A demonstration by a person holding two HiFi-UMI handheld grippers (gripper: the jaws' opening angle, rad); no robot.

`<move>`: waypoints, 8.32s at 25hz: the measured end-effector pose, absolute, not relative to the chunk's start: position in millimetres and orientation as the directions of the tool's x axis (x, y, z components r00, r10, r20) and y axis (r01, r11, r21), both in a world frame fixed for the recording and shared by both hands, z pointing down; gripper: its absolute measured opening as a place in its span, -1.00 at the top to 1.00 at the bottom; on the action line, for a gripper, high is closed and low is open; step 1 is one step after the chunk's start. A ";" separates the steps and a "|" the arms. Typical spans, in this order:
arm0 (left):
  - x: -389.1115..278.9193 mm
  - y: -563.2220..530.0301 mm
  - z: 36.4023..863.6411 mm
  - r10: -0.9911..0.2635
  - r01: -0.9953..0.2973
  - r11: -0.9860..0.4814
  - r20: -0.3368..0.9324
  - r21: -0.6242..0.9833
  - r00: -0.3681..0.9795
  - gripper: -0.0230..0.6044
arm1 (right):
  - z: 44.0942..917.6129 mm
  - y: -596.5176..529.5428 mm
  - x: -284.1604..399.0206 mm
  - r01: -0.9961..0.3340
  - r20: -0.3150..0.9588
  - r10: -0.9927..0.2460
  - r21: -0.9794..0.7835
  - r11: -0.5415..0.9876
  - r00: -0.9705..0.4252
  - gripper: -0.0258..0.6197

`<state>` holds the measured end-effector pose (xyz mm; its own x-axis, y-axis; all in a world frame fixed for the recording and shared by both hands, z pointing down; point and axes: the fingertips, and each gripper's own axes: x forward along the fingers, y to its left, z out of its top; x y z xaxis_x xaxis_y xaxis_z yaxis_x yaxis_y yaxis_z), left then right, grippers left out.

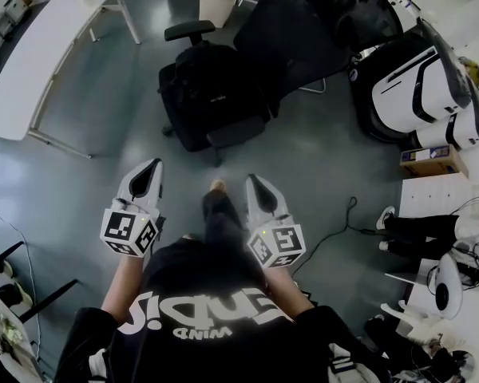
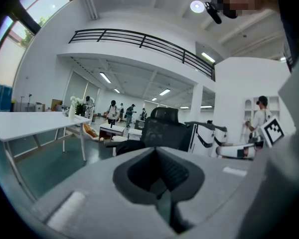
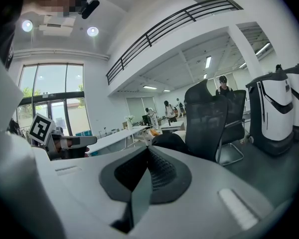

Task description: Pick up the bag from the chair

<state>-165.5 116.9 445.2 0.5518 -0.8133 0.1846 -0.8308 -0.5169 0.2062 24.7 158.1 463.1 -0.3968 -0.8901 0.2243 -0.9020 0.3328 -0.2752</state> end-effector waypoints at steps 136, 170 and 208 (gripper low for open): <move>-11.9 -390.2 613.1 -0.431 -0.682 -0.656 0.580 0.324 0.691 0.75 | 497.5 -250.5 149.8 -0.941 0.389 -0.905 -0.338 0.034 -0.173 0.92; -32.3 -314.1 434.6 -0.688 -0.750 -0.587 0.301 0.304 0.661 0.77 | 464.6 -206.6 150.5 -0.920 0.285 -0.909 -0.335 0.201 -0.303 0.92; -210.7 -25.7 373.2 -0.929 -0.928 -0.218 0.227 0.301 0.292 0.77 | 464.2 -21.5 29.4 -0.799 0.262 -0.767 -0.346 0.492 -0.586 0.92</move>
